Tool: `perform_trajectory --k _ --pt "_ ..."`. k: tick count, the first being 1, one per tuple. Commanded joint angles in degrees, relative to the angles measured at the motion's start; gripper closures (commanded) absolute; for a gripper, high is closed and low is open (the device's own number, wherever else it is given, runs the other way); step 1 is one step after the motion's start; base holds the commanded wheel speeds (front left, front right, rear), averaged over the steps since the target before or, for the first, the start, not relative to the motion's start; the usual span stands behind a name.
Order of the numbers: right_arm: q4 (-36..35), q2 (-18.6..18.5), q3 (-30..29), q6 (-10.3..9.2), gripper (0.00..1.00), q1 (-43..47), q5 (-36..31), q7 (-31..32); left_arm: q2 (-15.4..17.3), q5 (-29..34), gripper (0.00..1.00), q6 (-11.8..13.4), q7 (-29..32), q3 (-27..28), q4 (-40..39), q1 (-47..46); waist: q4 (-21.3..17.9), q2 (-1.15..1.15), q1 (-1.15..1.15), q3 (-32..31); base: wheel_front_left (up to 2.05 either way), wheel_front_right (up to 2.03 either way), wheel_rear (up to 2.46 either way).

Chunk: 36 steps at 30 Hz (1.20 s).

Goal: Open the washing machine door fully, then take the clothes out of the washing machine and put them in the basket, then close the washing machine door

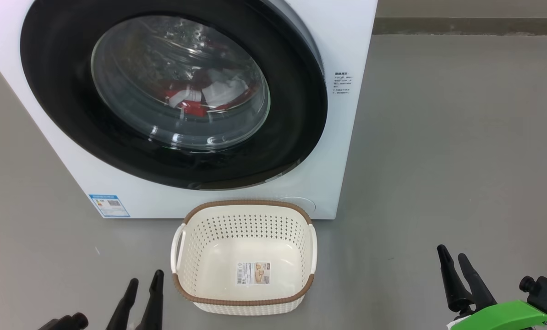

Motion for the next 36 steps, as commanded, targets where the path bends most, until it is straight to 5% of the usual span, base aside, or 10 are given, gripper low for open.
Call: perform_trajectory --k 1,36 --pt "-1.8 -1.1 1.1 0.03 0.0 -0.3 -1.8 -0.8 1.1 2.1 0.0 -0.3 -0.9 1.0 -2.0 -0.6 0.0 0.0 0.0 -0.1 0.0 0.0 0.0" --pt "-3.6 -1.7 1.7 0.04 0.0 2.6 -19.5 -6.5 1.5 22.4 0.0 -0.4 -6.6 0.5 -3.4 0.9 0.4 0.0 0.0 0.3 0.0 0.0 0.0"
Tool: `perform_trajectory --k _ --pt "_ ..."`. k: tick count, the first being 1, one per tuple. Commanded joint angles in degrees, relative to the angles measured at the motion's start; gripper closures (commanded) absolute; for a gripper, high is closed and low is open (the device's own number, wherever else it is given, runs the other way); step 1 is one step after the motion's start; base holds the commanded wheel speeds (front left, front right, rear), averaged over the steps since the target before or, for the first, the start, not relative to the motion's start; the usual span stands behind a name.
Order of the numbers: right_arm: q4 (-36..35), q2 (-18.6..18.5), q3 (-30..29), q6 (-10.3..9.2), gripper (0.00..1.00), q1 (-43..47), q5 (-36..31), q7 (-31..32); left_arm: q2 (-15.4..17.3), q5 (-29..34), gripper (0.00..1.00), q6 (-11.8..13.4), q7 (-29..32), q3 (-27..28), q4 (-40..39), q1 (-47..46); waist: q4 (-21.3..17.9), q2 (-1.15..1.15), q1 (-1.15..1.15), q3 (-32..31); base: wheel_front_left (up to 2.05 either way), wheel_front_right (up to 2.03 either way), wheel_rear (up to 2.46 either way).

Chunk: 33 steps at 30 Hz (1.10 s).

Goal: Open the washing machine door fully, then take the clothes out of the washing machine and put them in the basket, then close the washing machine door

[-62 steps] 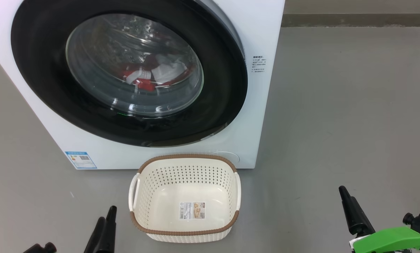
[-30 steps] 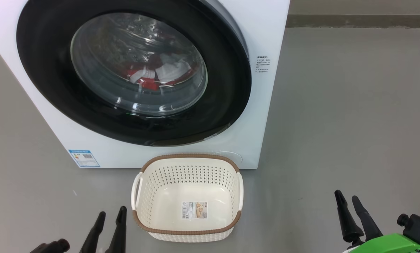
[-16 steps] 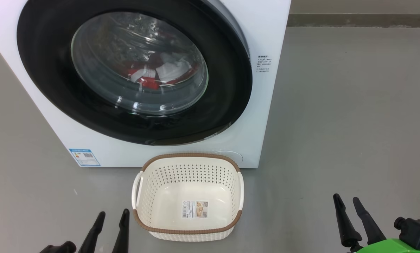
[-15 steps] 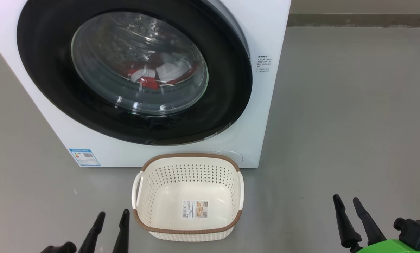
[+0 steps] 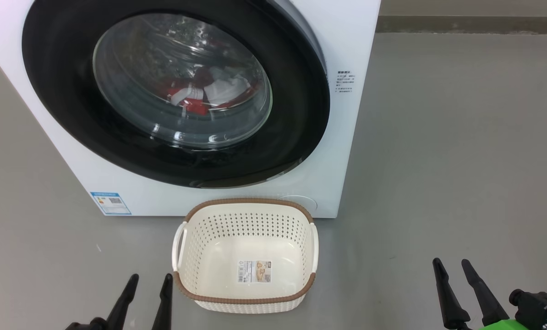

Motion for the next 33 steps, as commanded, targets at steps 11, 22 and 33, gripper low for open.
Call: perform_trajectory --k 11,22,33 --pt "-3.1 -0.6 0.2 0.04 0.0 0.2 -5.8 -2.6 1.2 6.3 0.0 -0.3 -2.5 1.5 -2.1 -0.2 0.0 0.0 0.0 0.3 0.0 0.0 0.0" --pt "-3.7 -0.1 -0.6 0.05 0.0 0.9 -7.1 -3.1 1.8 7.4 0.0 -0.3 -3.0 1.0 -1.3 -0.2 0.4 0.0 -0.01 0.3 0.0 0.0 0.0" --pt "-4.1 0.2 -1.0 0.05 0.0 1.0 -6.9 -3.1 1.9 7.2 0.0 -0.3 -3.0 0.6 -1.4 -0.2 0.4 0.0 -0.01 0.5 0.0 0.0 0.0"
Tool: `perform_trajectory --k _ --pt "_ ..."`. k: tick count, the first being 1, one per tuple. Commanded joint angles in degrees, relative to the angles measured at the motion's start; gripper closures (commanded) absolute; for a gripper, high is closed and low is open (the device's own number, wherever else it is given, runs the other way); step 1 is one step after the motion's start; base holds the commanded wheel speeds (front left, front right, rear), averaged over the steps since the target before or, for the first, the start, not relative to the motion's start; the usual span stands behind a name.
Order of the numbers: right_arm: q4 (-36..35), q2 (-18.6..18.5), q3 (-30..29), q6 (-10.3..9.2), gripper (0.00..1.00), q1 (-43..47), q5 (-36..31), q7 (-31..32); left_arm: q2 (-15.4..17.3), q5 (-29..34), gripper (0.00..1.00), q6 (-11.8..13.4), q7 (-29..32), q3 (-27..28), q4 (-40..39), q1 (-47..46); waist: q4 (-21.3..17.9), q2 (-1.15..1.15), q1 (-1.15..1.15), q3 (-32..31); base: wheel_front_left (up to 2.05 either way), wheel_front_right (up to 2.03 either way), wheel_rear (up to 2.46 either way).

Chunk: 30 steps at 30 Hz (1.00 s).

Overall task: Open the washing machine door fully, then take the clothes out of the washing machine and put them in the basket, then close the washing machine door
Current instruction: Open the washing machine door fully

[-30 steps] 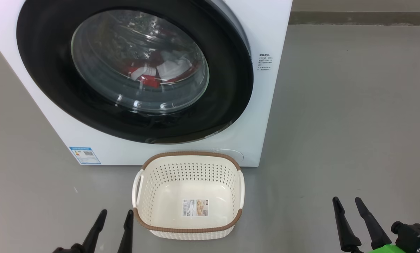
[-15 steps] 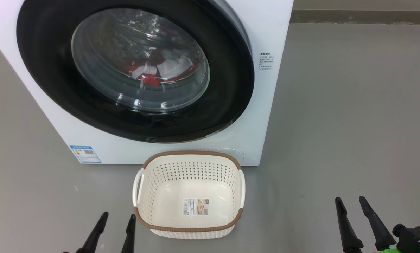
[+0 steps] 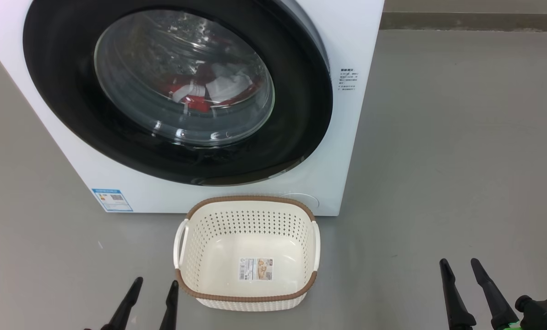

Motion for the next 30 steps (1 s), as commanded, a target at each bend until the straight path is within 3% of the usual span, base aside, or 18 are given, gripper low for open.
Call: perform_trajectory --k 1,2,3,5,13,24,30 --pt "-1.8 -0.7 0.9 0.05 0.0 -1.1 0.3 -0.7 0.7 0.2 0.0 -0.3 -0.7 1.7 -1.3 -1.1 0.0 0.0 0.0 0.0 0.0 0.0 0.0" --pt "-2.0 -0.6 0.9 0.05 0.04 -1.2 0.7 -0.7 0.7 0.2 0.0 -0.3 -0.7 1.6 -1.3 -1.1 0.1 0.0 0.0 0.0 0.0 0.0 0.0" --pt "-2.1 -0.6 1.1 0.05 0.56 -1.3 0.9 -0.7 0.6 0.2 0.0 -0.3 -0.7 1.5 -1.4 -1.2 0.1 0.0 0.0 0.0 0.0 0.0 0.0" --pt "-2.5 -0.6 1.4 0.05 1.0 -1.7 1.7 -0.7 0.5 0.2 0.0 -0.3 -0.7 1.3 -1.5 -1.3 0.2 0.0 0.0 0.1 0.0 0.0 0.0" --pt "-3.3 -0.1 2.0 0.05 1.0 -9.5 8.1 -0.7 0.2 -0.3 0.0 -0.3 -0.7 0.4 -2.2 -2.2 0.5 0.0 0.0 2.1 0.0 0.0 0.0" --pt "-0.2 0.2 0.4 0.05 1.0 -30.1 13.9 -0.7 1.1 -2.1 0.0 -0.3 -0.7 -3.0 -2.2 -7.1 4.1 0.0 0.0 7.5 0.0 0.0 0.0" --pt "4.3 -2.1 2.9 0.05 1.0 -39.6 18.8 -0.7 1.3 -3.1 0.0 -0.3 -0.7 -4.7 -2.0 -9.8 6.4 0.0 0.0 11.0 0.0 0.0 0.0"
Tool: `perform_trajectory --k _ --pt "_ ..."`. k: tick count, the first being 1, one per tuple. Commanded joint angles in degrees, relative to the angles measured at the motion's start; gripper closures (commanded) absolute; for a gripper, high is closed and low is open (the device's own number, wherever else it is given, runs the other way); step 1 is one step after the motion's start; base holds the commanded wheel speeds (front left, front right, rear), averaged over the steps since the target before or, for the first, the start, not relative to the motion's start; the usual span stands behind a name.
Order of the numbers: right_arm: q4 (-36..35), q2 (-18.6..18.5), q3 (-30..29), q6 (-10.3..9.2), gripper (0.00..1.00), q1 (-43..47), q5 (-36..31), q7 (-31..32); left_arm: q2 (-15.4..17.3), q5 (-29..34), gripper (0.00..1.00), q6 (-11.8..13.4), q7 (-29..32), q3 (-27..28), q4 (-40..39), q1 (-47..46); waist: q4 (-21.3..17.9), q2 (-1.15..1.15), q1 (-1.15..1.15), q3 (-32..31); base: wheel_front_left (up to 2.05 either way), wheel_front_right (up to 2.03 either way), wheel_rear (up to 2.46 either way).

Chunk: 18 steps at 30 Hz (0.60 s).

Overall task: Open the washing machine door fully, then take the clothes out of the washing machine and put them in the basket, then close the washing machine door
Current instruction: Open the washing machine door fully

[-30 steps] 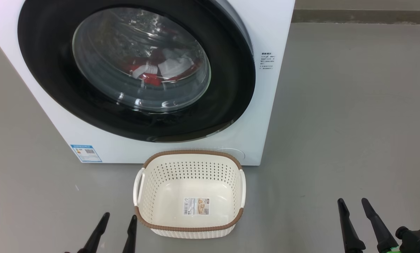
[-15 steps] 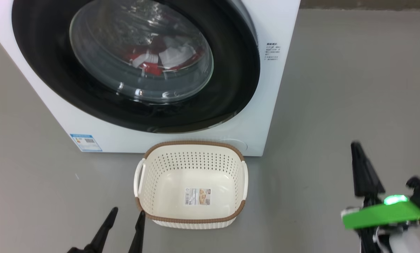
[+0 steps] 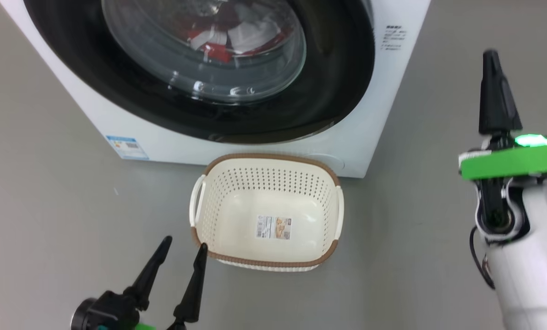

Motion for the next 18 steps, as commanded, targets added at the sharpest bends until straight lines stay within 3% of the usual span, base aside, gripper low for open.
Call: perform_trajectory --k 1,10,18 --pt "0.0 -0.9 2.4 0.05 1.0 -3.5 2.4 -0.2 1.1 -0.7 0.0 -0.3 -0.7 1.4 -1.1 -2.5 2.1 0.0 0.0 2.7 0.0 0.0 0.0" --pt "5.5 -5.9 7.8 0.05 1.0 -15.3 15.7 6.8 1.7 -2.2 0.0 -0.3 -0.7 -0.6 -0.6 -6.1 4.2 0.0 0.0 7.0 0.0 0.0 0.0" --pt "10.5 -10.4 11.3 0.05 1.0 -22.7 25.7 17.4 2.0 -3.3 0.0 -0.3 -0.7 -2.2 0.0 -8.3 5.8 0.0 0.0 9.4 0.0 0.0 0.0"
